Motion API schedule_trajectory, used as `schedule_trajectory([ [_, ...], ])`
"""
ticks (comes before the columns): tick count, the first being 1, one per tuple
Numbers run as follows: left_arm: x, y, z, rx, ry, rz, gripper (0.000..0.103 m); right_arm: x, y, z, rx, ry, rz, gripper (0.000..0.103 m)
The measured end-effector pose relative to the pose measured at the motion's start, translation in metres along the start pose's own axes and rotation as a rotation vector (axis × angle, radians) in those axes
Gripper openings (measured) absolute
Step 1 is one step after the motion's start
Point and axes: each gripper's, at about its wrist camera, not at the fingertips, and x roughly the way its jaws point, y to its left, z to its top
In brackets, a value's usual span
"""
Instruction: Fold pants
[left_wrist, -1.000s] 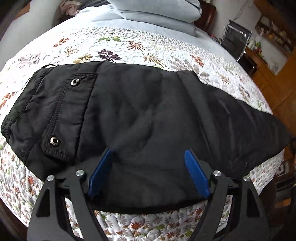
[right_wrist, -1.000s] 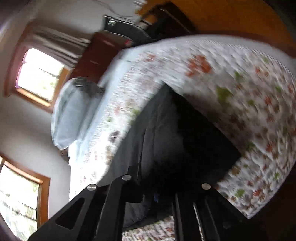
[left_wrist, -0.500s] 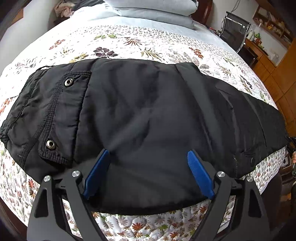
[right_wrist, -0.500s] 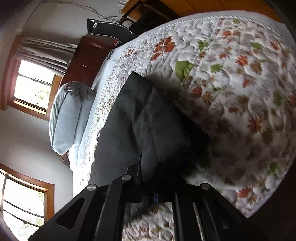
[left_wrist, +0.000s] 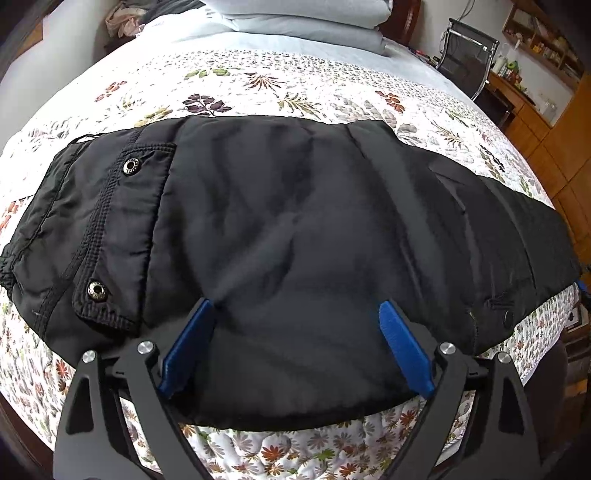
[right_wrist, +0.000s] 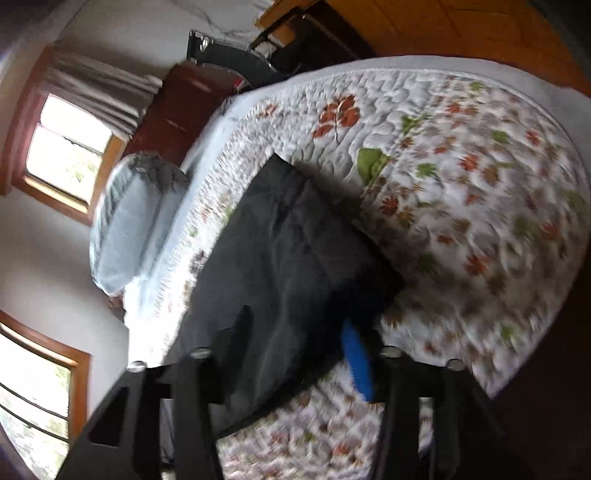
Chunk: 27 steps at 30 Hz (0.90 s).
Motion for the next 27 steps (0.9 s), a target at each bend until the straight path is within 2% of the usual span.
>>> schedule_trajectory([
  [6,-0.012,0.005,0.0,-0.063,-0.02,-0.025,0.091,-0.005,-0.033,-0.018,0.155,-0.001,0.123,0.065],
  [11,-0.026,0.014,-0.004,-0.115,-0.075,-0.008,0.091,0.01,-0.043,-0.022,0.174,-0.001,0.169,0.065],
  [18,-0.031,0.024,-0.007,-0.134,-0.096,0.066,0.091,0.028,-0.037,-0.025,0.18,-0.004,0.168,0.065],
  [22,-0.03,0.025,-0.008,-0.128,-0.097,0.075,0.093,0.032,-0.03,-0.027,0.185,-0.012,0.187,0.065],
  [24,-0.028,0.024,-0.009,-0.116,-0.095,0.082,0.095,0.035,-0.025,-0.029,0.178,-0.011,0.193,0.062],
  [26,-0.026,0.022,-0.009,-0.105,-0.09,0.09,0.096,0.037,-0.023,-0.03,0.17,-0.007,0.195,0.051],
  [27,-0.025,0.022,-0.01,-0.102,-0.088,0.093,0.096,0.039,-0.023,-0.03,0.173,-0.007,0.197,0.049],
])
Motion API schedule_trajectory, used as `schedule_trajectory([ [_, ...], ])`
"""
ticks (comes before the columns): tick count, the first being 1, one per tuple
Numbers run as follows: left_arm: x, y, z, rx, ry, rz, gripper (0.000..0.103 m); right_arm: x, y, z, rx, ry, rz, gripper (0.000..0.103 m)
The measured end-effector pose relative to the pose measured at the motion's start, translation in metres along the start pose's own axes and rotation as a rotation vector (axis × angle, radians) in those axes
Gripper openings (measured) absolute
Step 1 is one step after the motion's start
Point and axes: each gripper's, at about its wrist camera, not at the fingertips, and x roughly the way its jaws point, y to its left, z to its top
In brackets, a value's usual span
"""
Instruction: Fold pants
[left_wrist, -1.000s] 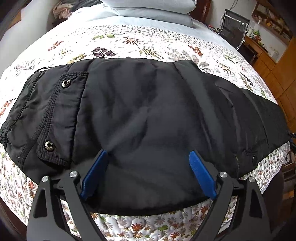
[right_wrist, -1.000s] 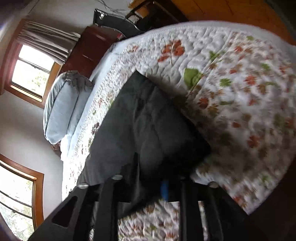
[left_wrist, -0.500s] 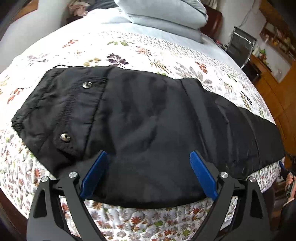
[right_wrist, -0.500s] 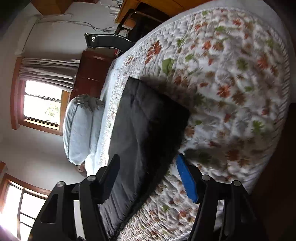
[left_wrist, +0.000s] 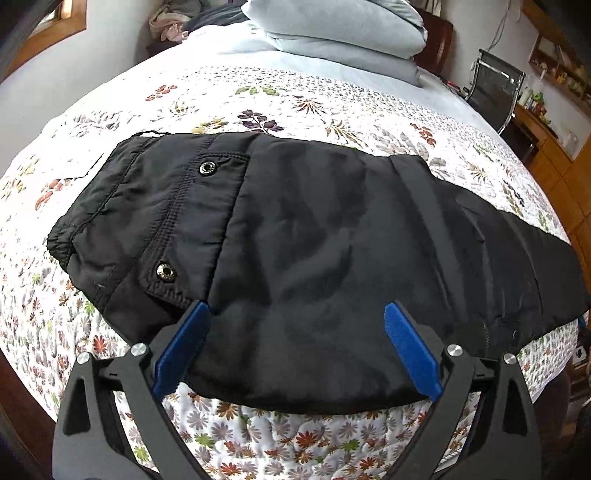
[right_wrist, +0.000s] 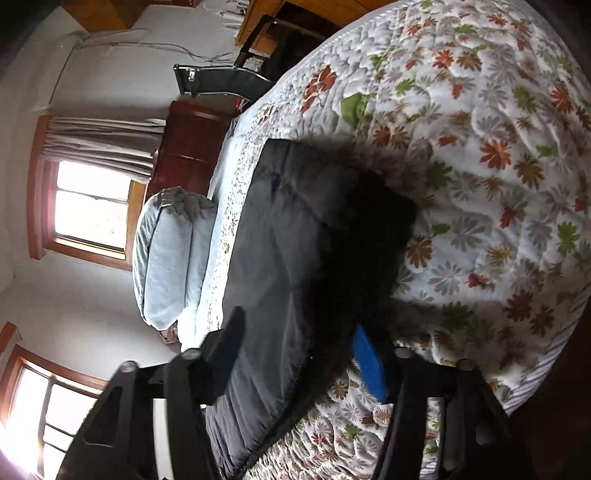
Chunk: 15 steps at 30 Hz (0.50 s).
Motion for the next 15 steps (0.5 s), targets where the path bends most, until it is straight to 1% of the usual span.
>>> schedule_trajectory([
  [1,0.001,-0.001,0.0,0.003,0.001,0.003,0.097,0.001,-0.001,0.0,0.004,-0.002,0.002,0.045],
  [2,0.002,-0.001,0.0,0.006,0.002,0.005,0.097,0.002,-0.001,0.0,0.005,-0.002,0.004,0.037],
  [3,0.002,-0.002,-0.001,0.007,0.002,0.006,0.097,0.004,-0.001,0.0,0.004,-0.003,0.006,0.034],
  [4,0.002,-0.002,-0.001,0.01,0.003,0.006,0.098,0.004,0.0,0.0,0.004,-0.005,0.011,0.027],
  [5,0.002,-0.002,-0.002,0.011,0.003,0.006,0.098,0.004,0.0,0.0,0.003,-0.01,0.016,0.017],
  [8,0.004,-0.003,-0.002,0.017,0.008,0.009,0.098,0.002,0.001,0.0,-0.004,-0.016,0.038,0.012],
  [15,0.007,-0.007,-0.003,0.042,0.016,0.03,0.099,-0.001,0.018,0.001,-0.062,-0.033,0.029,0.009],
])
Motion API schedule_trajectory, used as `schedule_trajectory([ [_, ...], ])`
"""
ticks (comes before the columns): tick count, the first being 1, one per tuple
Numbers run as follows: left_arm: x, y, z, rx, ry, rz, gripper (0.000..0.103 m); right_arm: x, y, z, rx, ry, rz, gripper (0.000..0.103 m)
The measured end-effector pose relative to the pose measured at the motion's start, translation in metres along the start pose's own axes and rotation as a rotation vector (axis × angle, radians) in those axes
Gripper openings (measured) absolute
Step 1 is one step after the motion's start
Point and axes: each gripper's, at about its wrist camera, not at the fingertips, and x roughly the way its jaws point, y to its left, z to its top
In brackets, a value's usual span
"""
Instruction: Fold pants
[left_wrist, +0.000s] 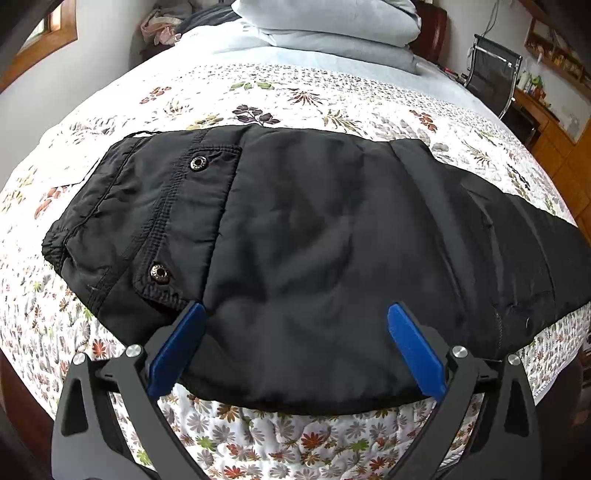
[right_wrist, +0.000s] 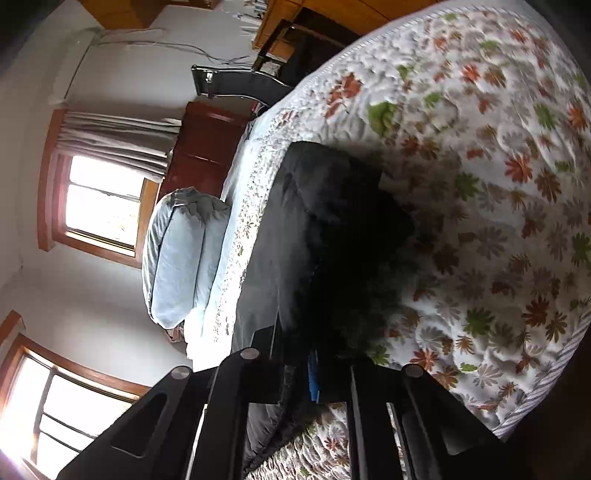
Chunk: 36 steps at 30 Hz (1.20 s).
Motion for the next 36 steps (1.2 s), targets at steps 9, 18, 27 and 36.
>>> schedule_trajectory([
  [9,0.001,0.0,-0.001,0.006,0.001,-0.001,0.099,-0.004,0.034,0.002,-0.081,-0.024,-0.026,0.008],
  [18,0.003,-0.001,-0.003,0.017,-0.001,0.0,0.1,-0.004,0.103,0.0,-0.242,-0.039,-0.038,0.008],
  [27,0.003,-0.001,-0.004,0.003,-0.006,-0.015,0.1,-0.004,0.154,-0.017,-0.417,-0.041,-0.07,0.008],
  [36,0.002,0.002,-0.005,0.002,-0.013,-0.026,0.1,0.006,0.215,-0.053,-0.677,-0.011,-0.136,0.008],
])
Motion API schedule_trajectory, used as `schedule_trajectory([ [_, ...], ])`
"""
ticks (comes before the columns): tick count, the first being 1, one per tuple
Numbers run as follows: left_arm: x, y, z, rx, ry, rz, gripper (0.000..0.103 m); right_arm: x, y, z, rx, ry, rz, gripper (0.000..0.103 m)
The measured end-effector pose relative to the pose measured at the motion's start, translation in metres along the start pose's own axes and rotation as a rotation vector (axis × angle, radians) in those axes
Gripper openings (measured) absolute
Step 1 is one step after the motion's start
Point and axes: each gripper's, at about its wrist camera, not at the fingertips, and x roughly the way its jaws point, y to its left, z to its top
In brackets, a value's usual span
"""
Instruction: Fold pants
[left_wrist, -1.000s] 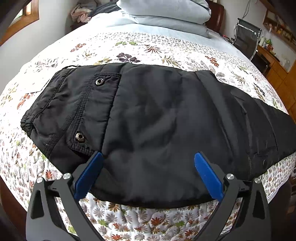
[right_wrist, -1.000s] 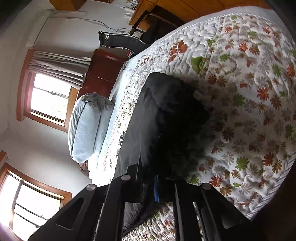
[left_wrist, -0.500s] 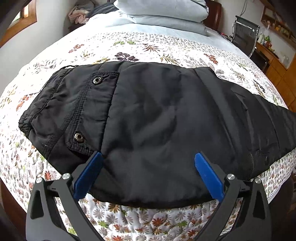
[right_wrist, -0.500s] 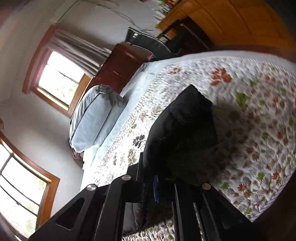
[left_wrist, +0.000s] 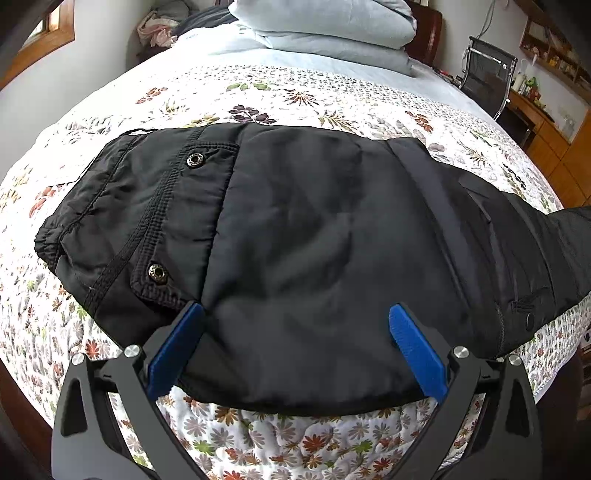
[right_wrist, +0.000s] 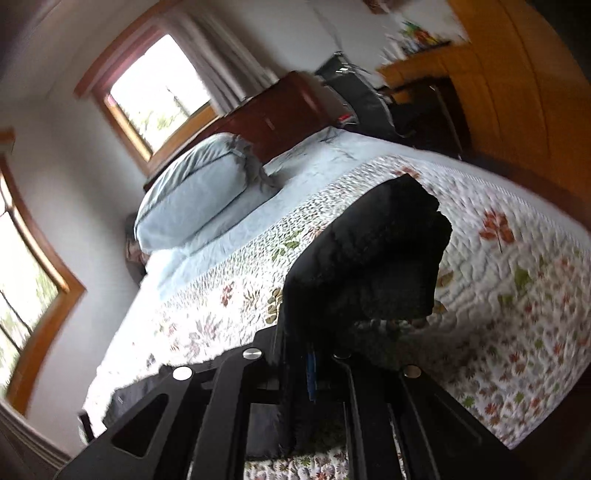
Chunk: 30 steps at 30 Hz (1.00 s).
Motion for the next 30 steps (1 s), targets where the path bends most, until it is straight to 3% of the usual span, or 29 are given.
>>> schedule_trajectory([
  [8,0.0,0.003,0.0,-0.006,-0.006,-0.012,0.1,0.005,0.065,-0.008,-0.228,0.048,0.019,0.008],
  [22,0.0,0.003,-0.001,-0.006,-0.007,-0.017,0.1,0.033,0.142,-0.033,-0.435,0.136,0.102,0.008],
  [30,0.0,0.002,-0.001,0.001,-0.008,-0.012,0.1,0.046,0.164,-0.051,-0.471,0.184,0.168,0.008],
])
